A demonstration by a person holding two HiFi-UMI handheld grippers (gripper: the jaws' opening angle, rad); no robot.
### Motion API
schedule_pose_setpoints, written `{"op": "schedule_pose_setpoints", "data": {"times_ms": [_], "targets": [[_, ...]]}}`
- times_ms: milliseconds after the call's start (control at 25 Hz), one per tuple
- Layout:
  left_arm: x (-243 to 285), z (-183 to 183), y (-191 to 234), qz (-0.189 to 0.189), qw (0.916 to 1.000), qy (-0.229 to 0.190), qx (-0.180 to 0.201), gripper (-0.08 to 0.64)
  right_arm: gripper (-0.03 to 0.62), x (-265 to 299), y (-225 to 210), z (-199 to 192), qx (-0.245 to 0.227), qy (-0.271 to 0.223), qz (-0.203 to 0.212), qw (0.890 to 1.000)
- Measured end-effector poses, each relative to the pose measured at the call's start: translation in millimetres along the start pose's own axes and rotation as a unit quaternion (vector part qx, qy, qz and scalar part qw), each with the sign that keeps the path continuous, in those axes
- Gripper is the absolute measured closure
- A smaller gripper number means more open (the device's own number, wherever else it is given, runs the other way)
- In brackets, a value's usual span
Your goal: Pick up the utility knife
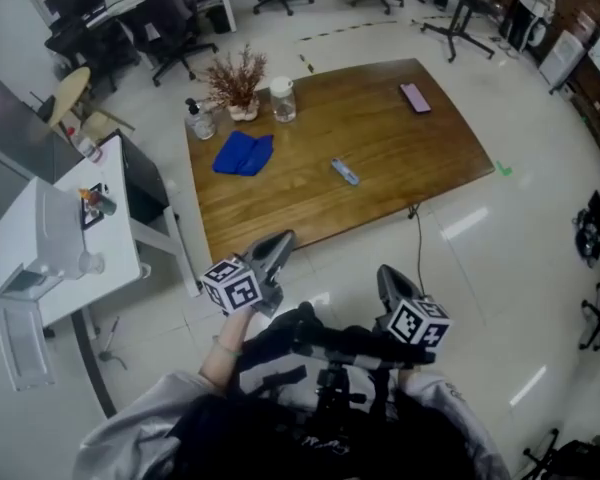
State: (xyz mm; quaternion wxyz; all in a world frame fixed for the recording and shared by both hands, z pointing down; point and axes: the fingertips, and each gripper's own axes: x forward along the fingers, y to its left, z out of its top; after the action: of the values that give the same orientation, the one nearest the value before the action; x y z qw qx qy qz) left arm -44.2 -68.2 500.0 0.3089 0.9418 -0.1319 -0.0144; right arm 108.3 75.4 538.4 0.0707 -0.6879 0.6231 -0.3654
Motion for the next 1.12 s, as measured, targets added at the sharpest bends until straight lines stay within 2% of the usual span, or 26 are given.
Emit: {"op": "schedule_pose_setpoints", "data": {"times_ms": [200,320,480,640,720,760,880,1120], "targets": [[24.5,-4.0,15.4,-0.022,0.999,0.019,-0.034,0.557,0.581,14.2,-14.2,4.9,0.025,0.023,-0.025,0.999],[32.1,-3.6,31.6,-0.013,0.9985,0.022,-0.048,0.557,0.581,32.5,-16.3,17.1,0.024,0.041,-0.031,0.998],[31.0,9.1,65.4,0.029,0.9979,0.003,-0.057,0.557,0.581,76.7,-17.5,30.6,0.004,0.072,-0.014,0.997],[34.0,29.6,93.4,0.1,0.9947,-0.006,-0.021,0.557,0.581,134.5,-19.2,57.0,-0.037,0.111,0.032,0.993],[39.0,40.6,104.7,0.126,0.9912,-0.027,-0.028,0.557,0.564,164.9,-19.2,70.1,-0.058,0.143,0.055,0.986],[43.1,46.7,108.7,0.134,0.9892,-0.045,-0.04,0.557,0.535,179.3,-19.8,77.1,-0.071,0.158,0.065,0.983],[58.1,61.8,116.8,0.158,0.9824,-0.083,-0.056,0.557,0.526,220.3,-20.5,95.5,-0.126,0.19,0.094,0.969],[88.5,67.2,112.1,0.194,0.9744,-0.096,-0.06,0.557,0.405,274.1,-29.0,92.0,-0.237,0.265,0.123,0.927]]}}
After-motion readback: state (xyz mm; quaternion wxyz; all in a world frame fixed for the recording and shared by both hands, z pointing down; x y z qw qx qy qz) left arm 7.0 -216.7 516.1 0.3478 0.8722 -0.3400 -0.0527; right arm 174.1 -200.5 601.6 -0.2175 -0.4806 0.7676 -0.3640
